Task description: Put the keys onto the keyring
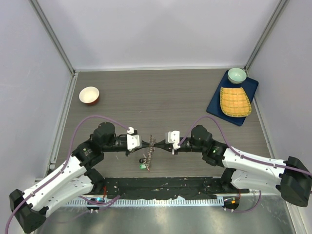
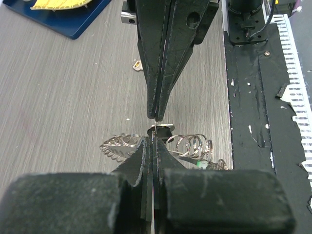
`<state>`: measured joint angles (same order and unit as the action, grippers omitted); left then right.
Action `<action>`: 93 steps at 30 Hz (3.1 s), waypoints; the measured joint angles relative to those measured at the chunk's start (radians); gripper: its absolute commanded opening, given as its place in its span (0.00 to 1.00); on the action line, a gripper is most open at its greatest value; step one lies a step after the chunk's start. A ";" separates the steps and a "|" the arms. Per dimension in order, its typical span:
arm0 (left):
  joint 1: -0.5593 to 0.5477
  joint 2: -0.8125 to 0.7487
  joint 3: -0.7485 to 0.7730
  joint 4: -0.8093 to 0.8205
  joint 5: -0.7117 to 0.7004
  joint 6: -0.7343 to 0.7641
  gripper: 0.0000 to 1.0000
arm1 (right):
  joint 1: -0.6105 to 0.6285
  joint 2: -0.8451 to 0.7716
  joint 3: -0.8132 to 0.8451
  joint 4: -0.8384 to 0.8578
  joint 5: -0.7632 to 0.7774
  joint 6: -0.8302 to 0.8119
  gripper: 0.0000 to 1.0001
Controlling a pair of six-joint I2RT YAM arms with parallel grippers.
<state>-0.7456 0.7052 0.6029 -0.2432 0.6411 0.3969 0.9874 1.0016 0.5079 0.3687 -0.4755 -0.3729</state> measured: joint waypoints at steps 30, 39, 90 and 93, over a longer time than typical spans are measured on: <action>0.000 0.037 0.000 0.008 0.018 -0.020 0.00 | 0.002 -0.035 -0.030 0.027 0.018 0.002 0.01; 0.000 0.043 0.000 0.008 0.024 -0.024 0.00 | 0.003 -0.035 -0.030 0.027 0.016 0.002 0.01; 0.002 0.066 -0.001 0.107 0.055 -0.158 0.00 | 0.014 0.031 -0.030 0.089 -0.002 0.032 0.01; 0.002 0.066 -0.002 0.144 0.061 -0.169 0.00 | 0.015 0.033 -0.031 0.102 -0.002 0.037 0.01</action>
<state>-0.7437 0.7715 0.6006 -0.0990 0.7017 0.2283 1.0023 1.0348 0.4774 0.4706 -0.4778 -0.3355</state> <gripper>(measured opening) 0.009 0.028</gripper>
